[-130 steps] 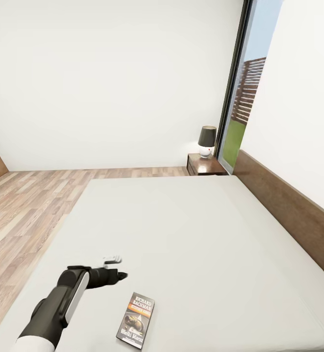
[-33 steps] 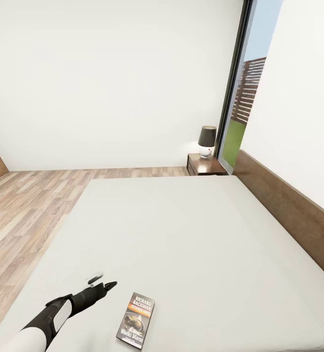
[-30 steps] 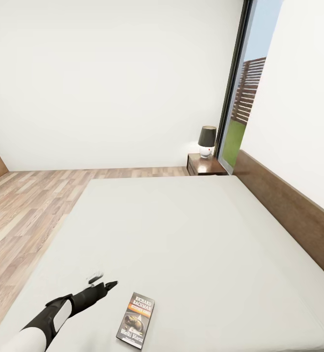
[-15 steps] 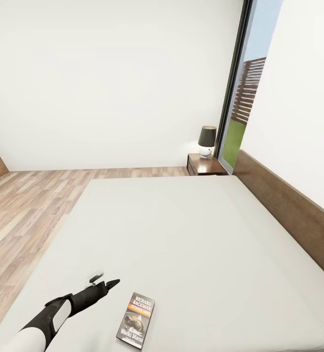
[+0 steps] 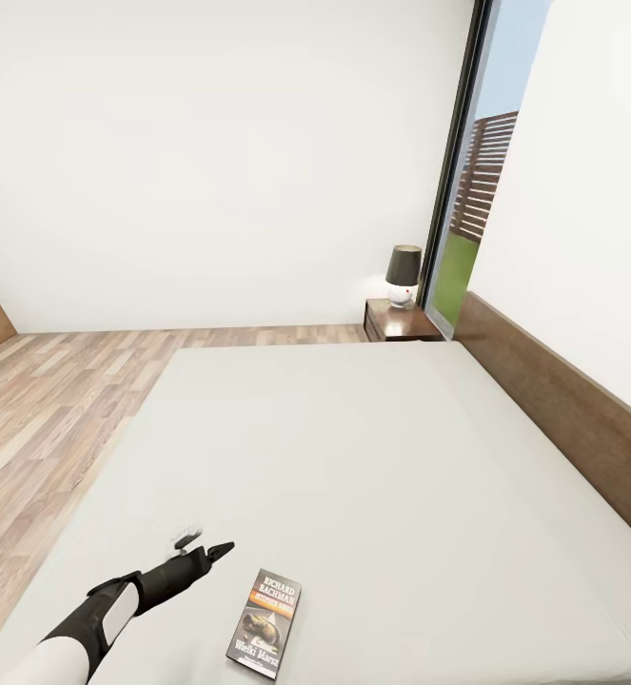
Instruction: In the bedroom, move the book from the bed onto either nightstand, and place the two sandals side by side next to the bed.
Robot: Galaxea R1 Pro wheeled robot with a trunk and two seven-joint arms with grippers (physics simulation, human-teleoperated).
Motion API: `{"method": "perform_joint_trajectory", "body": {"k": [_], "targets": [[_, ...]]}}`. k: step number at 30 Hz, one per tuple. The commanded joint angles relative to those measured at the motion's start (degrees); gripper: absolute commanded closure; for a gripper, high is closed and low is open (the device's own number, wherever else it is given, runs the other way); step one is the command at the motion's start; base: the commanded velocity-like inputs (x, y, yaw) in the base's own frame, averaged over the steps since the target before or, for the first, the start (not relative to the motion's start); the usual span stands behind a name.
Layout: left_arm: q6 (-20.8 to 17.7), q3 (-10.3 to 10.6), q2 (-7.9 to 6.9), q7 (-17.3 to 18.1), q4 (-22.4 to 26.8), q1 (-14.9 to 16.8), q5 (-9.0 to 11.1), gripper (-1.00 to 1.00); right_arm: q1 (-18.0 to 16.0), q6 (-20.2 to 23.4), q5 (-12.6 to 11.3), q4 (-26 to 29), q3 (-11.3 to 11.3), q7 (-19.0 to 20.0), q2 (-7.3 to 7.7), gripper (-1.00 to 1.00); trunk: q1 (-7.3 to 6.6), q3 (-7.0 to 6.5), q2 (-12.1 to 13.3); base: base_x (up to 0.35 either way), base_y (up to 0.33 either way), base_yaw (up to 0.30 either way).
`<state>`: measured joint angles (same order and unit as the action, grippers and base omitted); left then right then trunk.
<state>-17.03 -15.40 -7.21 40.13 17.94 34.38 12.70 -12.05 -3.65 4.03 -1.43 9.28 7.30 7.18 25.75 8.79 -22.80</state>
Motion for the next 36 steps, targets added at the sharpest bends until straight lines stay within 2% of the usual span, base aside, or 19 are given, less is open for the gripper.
{"method": "perform_joint_trajectory", "body": {"k": [1,9,14,16,24,36], "targets": [[-0.5,-0.2,0.00,0.2,0.0,0.0,0.4,-1.00,-0.1,-0.3,0.4,-0.2,0.5,0.2,0.01,-1.00,0.03,0.12,-0.1,0.000,0.000,0.000],[-0.5,-0.1,-0.07,0.1,0.1,0.1,0.3,-1.00,-0.1,-0.3,0.4,-0.2,0.5,0.2,-0.08,-1.00,0.03,0.12,-0.1,0.000,0.000,0.000],[-0.5,-0.2,-1.21,-0.1,0.1,0.0,0.3,-1.00,-0.1,-0.3,0.4,-0.2,0.5,0.2,-0.07,-1.00,0.03,0.12,-0.1,0.000,0.000,0.000],[-0.4,-0.5,-2.09,-0.2,0.1,0.0,0.6,-1.00,-0.1,-0.3,0.4,-0.1,0.5,0.2,-0.06,-1.00,0.03,0.12,-0.1,0.000,0.000,0.000],[-0.2,-1.1,-3.37,-0.6,0.0,0.0,2.4,-1.00,-0.1,-0.3,0.4,-0.1,0.5,0.2,-0.06,-1.00,0.03,0.12,-0.1,0.000,0.000,0.000],[0.2,-1.5,-4.11,-2.8,0.0,0.0,3.5,-1.00,-0.1,-0.3,0.4,-0.1,0.5,0.2,-0.07,-1.00,0.03,0.12,-0.1,0.000,0.000,0.000]]}}
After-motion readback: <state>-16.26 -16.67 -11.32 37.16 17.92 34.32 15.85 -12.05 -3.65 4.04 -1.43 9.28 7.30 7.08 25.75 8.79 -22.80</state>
